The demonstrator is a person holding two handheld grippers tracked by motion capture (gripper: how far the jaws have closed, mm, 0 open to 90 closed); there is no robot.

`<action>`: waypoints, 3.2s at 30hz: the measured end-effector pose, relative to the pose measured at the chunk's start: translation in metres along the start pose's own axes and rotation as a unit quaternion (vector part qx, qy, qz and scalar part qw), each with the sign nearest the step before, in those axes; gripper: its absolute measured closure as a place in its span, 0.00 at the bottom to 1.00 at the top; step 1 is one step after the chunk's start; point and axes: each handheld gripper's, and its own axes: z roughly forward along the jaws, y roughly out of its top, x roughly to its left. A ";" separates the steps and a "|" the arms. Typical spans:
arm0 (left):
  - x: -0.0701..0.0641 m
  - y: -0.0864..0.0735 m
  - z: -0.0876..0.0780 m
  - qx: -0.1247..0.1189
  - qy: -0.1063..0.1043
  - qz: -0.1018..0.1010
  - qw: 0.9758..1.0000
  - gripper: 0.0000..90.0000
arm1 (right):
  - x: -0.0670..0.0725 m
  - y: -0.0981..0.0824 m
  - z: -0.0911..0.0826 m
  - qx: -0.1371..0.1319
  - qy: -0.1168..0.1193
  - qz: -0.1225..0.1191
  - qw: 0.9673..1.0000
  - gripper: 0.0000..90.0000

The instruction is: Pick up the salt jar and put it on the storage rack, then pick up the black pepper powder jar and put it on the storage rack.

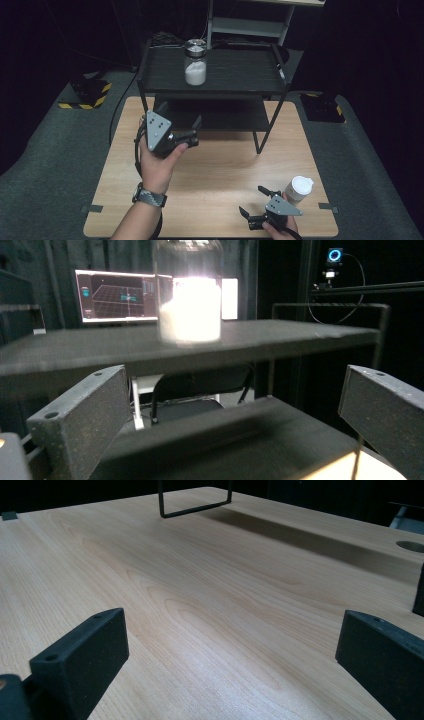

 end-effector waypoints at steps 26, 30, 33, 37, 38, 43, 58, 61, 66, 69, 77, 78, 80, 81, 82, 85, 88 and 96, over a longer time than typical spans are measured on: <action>-0.013 -0.096 -0.053 0.056 -0.031 -0.033 0.997 0.00 | 0.002 0.001 0.000 0.003 -0.003 -0.004 1.000 0.00; -0.015 -0.113 -0.060 0.062 -0.028 -0.024 0.997 0.00 | 0.001 0.002 0.001 0.005 0.000 -0.004 1.000 0.00; -0.016 -0.119 -0.063 0.079 -0.025 -0.019 0.996 0.00 | 0.001 0.002 0.001 0.004 0.001 -0.004 1.000 0.00; -0.017 -0.127 -0.068 0.096 -0.018 -0.027 0.995 0.00 | 0.001 0.002 0.001 0.005 0.001 -0.006 1.000 0.00; -0.017 -0.130 -0.069 0.103 -0.018 -0.025 0.994 0.00 | 0.001 0.002 0.001 0.005 0.002 -0.006 1.000 0.00; -0.015 -0.137 -0.073 0.130 -0.021 -0.020 0.991 0.00 | 0.001 0.001 0.001 0.003 0.001 -0.009 1.000 0.00; -0.013 -0.149 -0.068 0.194 -0.047 -0.009 0.980 0.00 | 0.002 0.002 0.001 0.006 -0.001 -0.007 1.000 0.00; -0.012 -0.147 -0.064 0.201 -0.057 -0.001 0.978 0.00 | 0.002 0.003 0.002 0.008 -0.002 -0.005 1.000 0.00; -0.013 -0.145 -0.061 0.209 -0.072 0.021 0.975 0.00 | 0.005 0.002 0.002 0.006 -0.009 -0.005 1.000 0.00; -0.014 -0.144 -0.060 0.212 -0.074 0.030 0.974 0.00 | 0.005 0.003 0.002 0.009 -0.010 -0.004 1.000 0.00; -0.016 -0.145 -0.062 0.209 -0.066 0.023 0.975 0.00 | 0.006 0.002 0.002 0.005 -0.009 -0.010 1.000 0.00; -0.016 -0.145 -0.062 0.209 -0.066 0.023 0.975 0.00 | 0.005 0.003 0.002 0.007 -0.008 -0.007 1.000 0.00; -0.014 -0.145 -0.062 0.209 -0.069 0.020 0.975 0.00 | 0.005 0.003 0.002 0.007 -0.009 -0.006 1.000 0.00; -0.013 -0.144 -0.061 0.210 -0.071 0.019 0.975 0.00 | 0.005 0.003 0.002 0.007 -0.008 -0.005 1.000 0.00; -0.012 -0.144 -0.061 0.210 -0.073 0.019 0.975 0.00 | 0.005 0.003 0.002 0.007 -0.008 -0.006 1.000 0.00; -0.011 -0.145 -0.060 0.210 -0.076 0.015 0.975 0.00 | 0.005 0.002 0.002 0.005 -0.008 -0.009 1.000 0.00; -0.011 -0.145 -0.059 0.210 -0.081 0.019 0.974 0.00 | 0.005 0.003 0.002 0.007 -0.007 -0.008 1.000 0.00; -0.011 -0.144 -0.059 0.211 -0.091 0.032 0.973 0.01 | 0.007 0.002 0.002 0.005 -0.009 -0.016 1.000 0.00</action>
